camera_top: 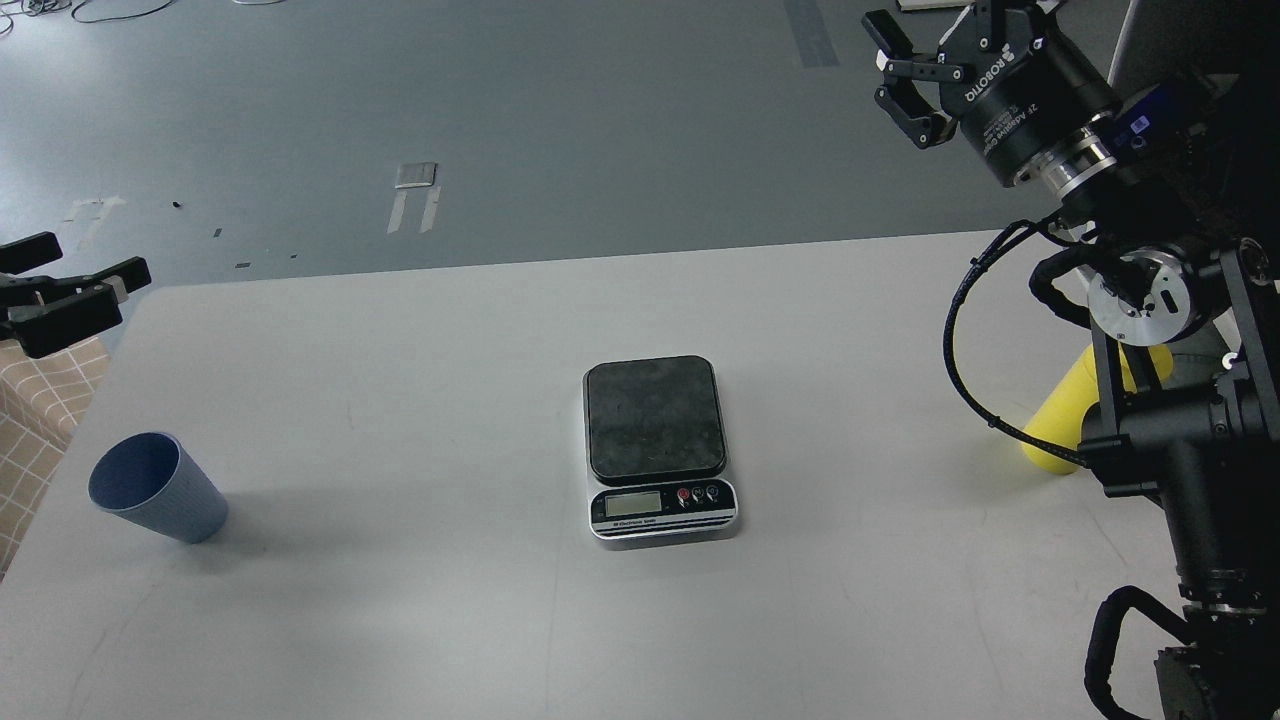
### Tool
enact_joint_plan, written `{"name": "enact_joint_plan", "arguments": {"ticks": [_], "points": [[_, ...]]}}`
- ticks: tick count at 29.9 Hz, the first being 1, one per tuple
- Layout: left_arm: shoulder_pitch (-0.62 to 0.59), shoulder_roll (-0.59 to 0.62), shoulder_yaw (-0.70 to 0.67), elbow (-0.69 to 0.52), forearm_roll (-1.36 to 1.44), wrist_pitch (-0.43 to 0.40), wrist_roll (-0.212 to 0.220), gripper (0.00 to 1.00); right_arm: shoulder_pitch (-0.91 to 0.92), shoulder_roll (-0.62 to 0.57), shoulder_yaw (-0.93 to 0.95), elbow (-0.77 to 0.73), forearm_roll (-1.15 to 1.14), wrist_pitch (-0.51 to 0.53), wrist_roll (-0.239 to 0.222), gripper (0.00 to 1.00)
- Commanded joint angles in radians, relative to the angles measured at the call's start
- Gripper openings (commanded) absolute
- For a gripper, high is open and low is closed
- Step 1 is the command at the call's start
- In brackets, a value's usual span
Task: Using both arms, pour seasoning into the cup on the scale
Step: 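Move the left gripper down toward the blue cup on the table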
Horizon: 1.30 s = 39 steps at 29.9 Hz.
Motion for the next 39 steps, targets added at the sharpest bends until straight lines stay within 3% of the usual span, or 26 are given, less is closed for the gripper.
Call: {"name": "enact_joint_plan", "arguments": {"ticks": [1,5,7,19,23,26,39], "points": [[0.002,0.064,0.116,0.078,-0.004,0.063,0.000,0.98,-0.007,-0.008,0.000,0.003,0.000,0.003,-0.002,0.99],[0.003,0.069,0.216,0.152,-0.009,0.212,0.000,0.98,-0.008,-0.007,-0.002,0.003,0.000,0.003,0.000,0.99],[0.003,0.067,0.279,0.154,-0.020,0.246,0.000,0.98,-0.008,-0.002,-0.002,0.003,0.000,0.003,0.000,1.00],[0.005,0.040,0.380,0.129,-0.118,0.232,0.000,0.97,-0.002,-0.001,-0.011,0.003,-0.002,0.004,0.000,0.99],[0.008,0.006,0.379,0.135,-0.126,0.143,0.000,0.97,-0.005,-0.001,-0.011,0.004,-0.002,0.006,0.000,0.99],[0.009,-0.042,0.371,0.148,-0.127,0.122,0.000,0.97,-0.007,0.001,-0.011,0.006,-0.002,0.006,0.000,0.99],[0.011,-0.100,0.382,0.178,-0.126,0.122,0.000,0.99,-0.030,-0.005,-0.014,0.027,0.000,0.009,0.000,0.99]]}}
